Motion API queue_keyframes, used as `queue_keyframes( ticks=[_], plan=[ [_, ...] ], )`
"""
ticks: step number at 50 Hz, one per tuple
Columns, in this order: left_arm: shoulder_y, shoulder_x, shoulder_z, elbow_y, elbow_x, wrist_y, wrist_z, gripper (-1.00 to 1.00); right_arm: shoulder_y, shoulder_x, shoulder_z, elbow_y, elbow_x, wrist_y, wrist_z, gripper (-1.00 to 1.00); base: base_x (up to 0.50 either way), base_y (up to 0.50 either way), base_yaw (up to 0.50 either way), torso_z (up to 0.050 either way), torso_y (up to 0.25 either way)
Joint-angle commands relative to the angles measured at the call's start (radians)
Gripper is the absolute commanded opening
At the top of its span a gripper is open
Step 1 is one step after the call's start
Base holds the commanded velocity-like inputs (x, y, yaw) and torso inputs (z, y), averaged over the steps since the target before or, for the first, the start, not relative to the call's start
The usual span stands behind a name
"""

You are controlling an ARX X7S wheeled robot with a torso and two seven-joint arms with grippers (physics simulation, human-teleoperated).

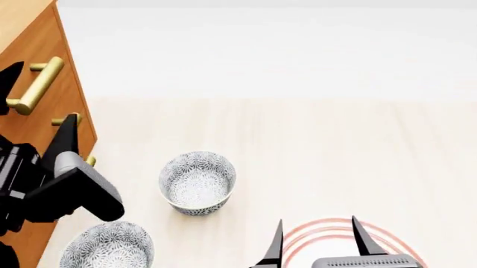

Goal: Open the top drawer of the cabinet.

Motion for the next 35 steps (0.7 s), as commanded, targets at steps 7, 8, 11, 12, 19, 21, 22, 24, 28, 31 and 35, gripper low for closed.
queue_keyframes(
  ticks=[7, 8, 11, 12, 19, 21, 22, 24, 28, 31, 35],
  plan=[
    [-0.154, 0.095, 0.028, -0.399, -0.052, 0.143, 0.013, 1.00, -0.005, 0.006, 0.001, 0.005, 0.008, -0.012, 0.006, 1.00, 0.00, 0.00, 0.00, 0.000, 0.000],
    [-0.156, 0.107, 0.023, -0.429, -0.064, 0.140, 0.015, 1.00, -0.006, 0.006, 0.002, 0.008, 0.009, -0.016, 0.005, 1.00, 0.00, 0.00, 0.00, 0.000, 0.000],
    [-0.168, 0.118, 0.038, -0.502, -0.055, 0.169, -0.004, 1.00, -0.011, 0.007, 0.001, 0.014, 0.010, -0.025, 0.004, 1.00, 0.00, 0.00, 0.00, 0.000, 0.000],
    [-0.169, 0.121, 0.035, -0.512, -0.062, 0.173, -0.003, 1.00, -0.012, 0.007, 0.001, 0.015, 0.010, -0.027, 0.004, 1.00, 0.00, 0.00, 0.00, 0.000, 0.000],
    [-0.191, 0.148, 0.044, -0.644, -0.072, 0.228, -0.025, 1.00, -0.015, 0.009, 0.003, 0.011, 0.015, -0.027, 0.009, 1.00, 0.00, 0.00, 0.00, 0.000, 0.000],
    [-0.191, 0.153, 0.049, -0.666, -0.069, 0.234, -0.032, 1.00, -0.014, 0.009, 0.002, 0.016, 0.015, -0.030, 0.009, 1.00, 0.00, 0.00, 0.00, 0.000, 0.000],
    [-0.191, 0.155, 0.051, -0.676, -0.070, 0.240, -0.034, 1.00, -0.015, 0.009, 0.001, 0.022, 0.014, -0.036, 0.008, 1.00, 0.00, 0.00, 0.00, 0.000, 0.000],
    [-0.192, 0.157, 0.051, -0.684, -0.071, 0.242, -0.035, 1.00, -0.013, 0.009, 0.001, 0.022, 0.016, -0.034, 0.009, 1.00, 0.00, 0.00, 0.00, 0.000, 0.000],
    [-0.192, 0.161, 0.051, -0.710, -0.074, 0.252, -0.041, 1.00, -0.013, 0.011, 0.001, 0.017, 0.019, -0.030, 0.011, 1.00, 0.00, 0.00, 0.00, 0.000, 0.000],
    [-0.196, 0.170, 0.053, -0.754, -0.076, 0.269, -0.054, 1.00, -0.014, 0.011, -0.001, 0.020, 0.019, -0.032, 0.012, 1.00, 0.00, 0.00, 0.00, 0.000, 0.000],
    [-0.201, 0.184, 0.058, -0.809, -0.076, 0.290, -0.071, 1.00, -0.016, 0.013, -0.001, 0.012, 0.021, -0.028, 0.015, 1.00, 0.00, 0.00, 0.00, 0.000, 0.002]
  ],
)
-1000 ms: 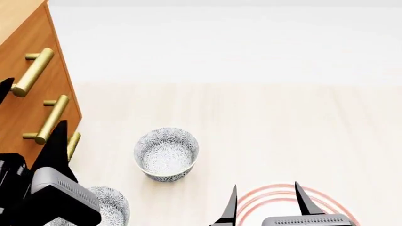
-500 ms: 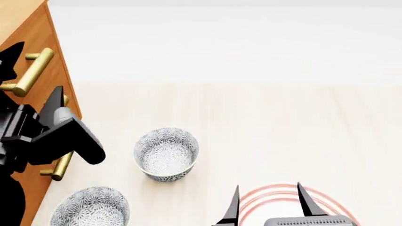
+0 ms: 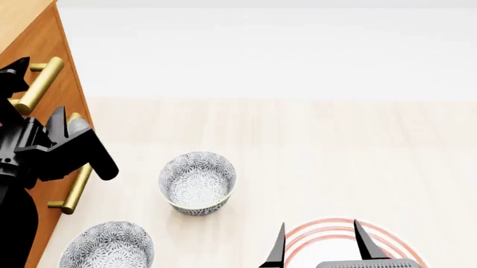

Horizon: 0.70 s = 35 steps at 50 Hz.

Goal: Open the top drawer of the cabinet.

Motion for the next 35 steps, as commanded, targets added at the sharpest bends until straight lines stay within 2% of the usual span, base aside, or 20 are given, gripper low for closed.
queue_keyframes(
  ticks=[1, 20, 31, 34, 35],
  plan=[
    [-0.017, 0.033, 0.011, -0.144, -0.007, 0.055, -0.033, 1.00, -0.003, 0.004, -0.001, -0.003, 0.005, -0.002, 0.005, 1.00, 0.00, 0.00, 0.00, 0.000, 0.000],
    [-0.038, 0.088, 0.037, -0.337, -0.004, 0.120, -0.075, 1.00, -0.013, 0.010, 0.004, 0.005, 0.014, -0.020, 0.011, 1.00, 0.00, 0.00, 0.00, 0.000, 0.000],
    [-0.042, 0.074, 0.068, -0.325, 0.061, 0.054, -0.100, 1.00, -0.003, 0.009, -0.003, 0.019, 0.017, -0.027, 0.011, 1.00, 0.00, 0.00, 0.00, 0.000, 0.000],
    [-0.041, 0.061, 0.072, -0.286, 0.092, -0.004, -0.107, 1.00, -0.004, 0.010, -0.003, 0.018, 0.018, -0.027, 0.012, 1.00, 0.00, 0.00, 0.00, 0.000, 0.000],
    [-0.040, 0.058, 0.072, -0.275, 0.097, -0.012, -0.108, -1.00, -0.004, 0.010, -0.004, 0.021, 0.017, -0.031, 0.012, 1.00, 0.00, 0.00, 0.00, 0.000, 0.000]
  ],
)
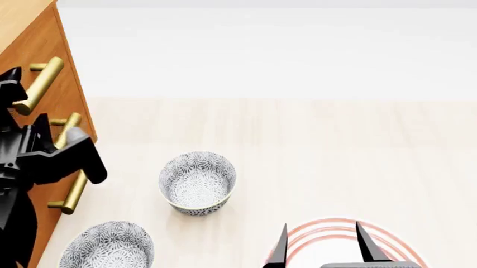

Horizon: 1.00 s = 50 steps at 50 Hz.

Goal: Open the top drawer of the cabinet.

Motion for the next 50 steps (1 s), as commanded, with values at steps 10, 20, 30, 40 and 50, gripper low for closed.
queue_keyframes(
  ticks=[10, 20, 30, 40, 50],
  plan=[
    [0.005, -0.021, 0.037, 0.068, 0.090, -0.118, -0.013, -1.00, 0.003, 0.003, -0.006, 0.015, 0.007, -0.015, 0.002, 1.00, 0.00, 0.00, 0.00, 0.000, 0.001],
    [0.004, -0.014, 0.036, 0.065, 0.083, -0.100, -0.014, -1.00, -0.002, 0.006, -0.003, 0.017, 0.012, -0.020, 0.007, 1.00, 0.00, 0.00, 0.00, 0.000, 0.001],
    [-0.007, 0.045, 0.056, 0.119, 0.098, -0.103, -0.003, -1.00, -0.003, 0.009, -0.008, 0.018, 0.013, -0.021, 0.010, 1.00, 0.00, 0.00, 0.00, 0.000, 0.000],
    [-0.002, 0.082, 0.076, 0.205, 0.108, -0.134, 0.041, -1.00, 0.000, 0.011, -0.014, 0.013, 0.016, -0.015, 0.013, 1.00, 0.00, 0.00, 0.00, 0.000, 0.000],
    [0.005, 0.104, 0.140, 0.252, 0.159, -0.162, 0.073, -1.00, -0.021, 0.022, 0.000, -0.005, 0.026, -0.022, 0.019, 1.00, 0.00, 0.00, 0.00, 0.000, 0.003]
  ],
)
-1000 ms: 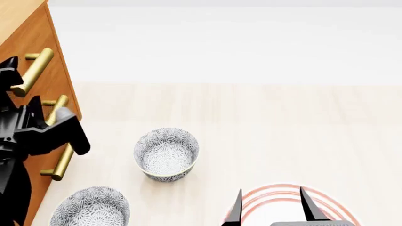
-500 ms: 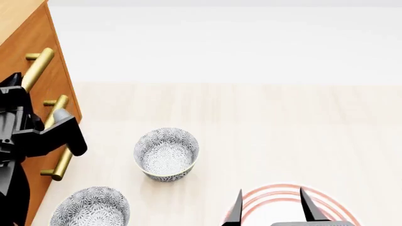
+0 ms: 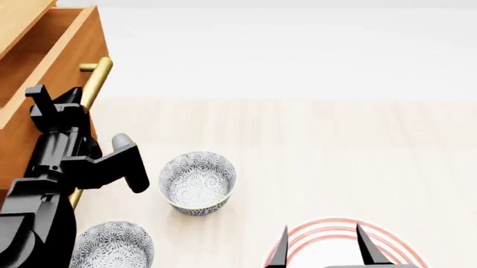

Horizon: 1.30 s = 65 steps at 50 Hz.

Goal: Open the top drawer of the cabinet.

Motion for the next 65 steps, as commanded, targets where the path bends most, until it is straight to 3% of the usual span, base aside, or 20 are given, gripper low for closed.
queue_keyframes(
  ticks=[1, 22, 23, 40, 46, 65],
  plan=[
    [0.001, 0.039, 0.054, 0.079, 0.113, -0.025, -0.008, -1.00, -0.015, 0.009, 0.009, -0.011, 0.008, -0.005, 0.006, 1.00, 0.00, 0.00, 0.00, 0.000, 0.011],
    [0.002, 0.042, 0.034, 0.047, 0.099, -0.016, -0.030, -1.00, -0.001, 0.011, -0.004, -0.004, 0.011, 0.000, 0.012, 1.00, 0.00, 0.00, 0.00, 0.000, 0.003],
    [-0.006, 0.050, 0.024, 0.035, 0.089, -0.020, -0.026, 1.00, 0.000, 0.012, -0.002, -0.009, 0.014, 0.004, 0.012, 1.00, 0.00, 0.00, 0.00, 0.000, 0.000],
    [0.006, 0.054, 0.031, 0.047, 0.097, -0.026, -0.029, 1.00, -0.006, 0.015, -0.004, 0.006, 0.018, -0.017, 0.013, 1.00, 0.00, 0.00, 0.00, 0.000, 0.000],
    [0.027, 0.090, 0.051, 0.059, 0.100, -0.028, -0.026, 1.00, -0.008, 0.014, -0.011, 0.002, 0.017, -0.016, 0.015, 1.00, 0.00, 0.00, 0.00, 0.000, 0.000],
    [0.009, 0.136, 0.060, 0.245, 0.136, -0.129, 0.058, 1.00, -0.021, 0.026, 0.001, -0.007, 0.030, -0.024, 0.022, 1.00, 0.00, 0.00, 0.00, 0.000, 0.000]
  ],
)
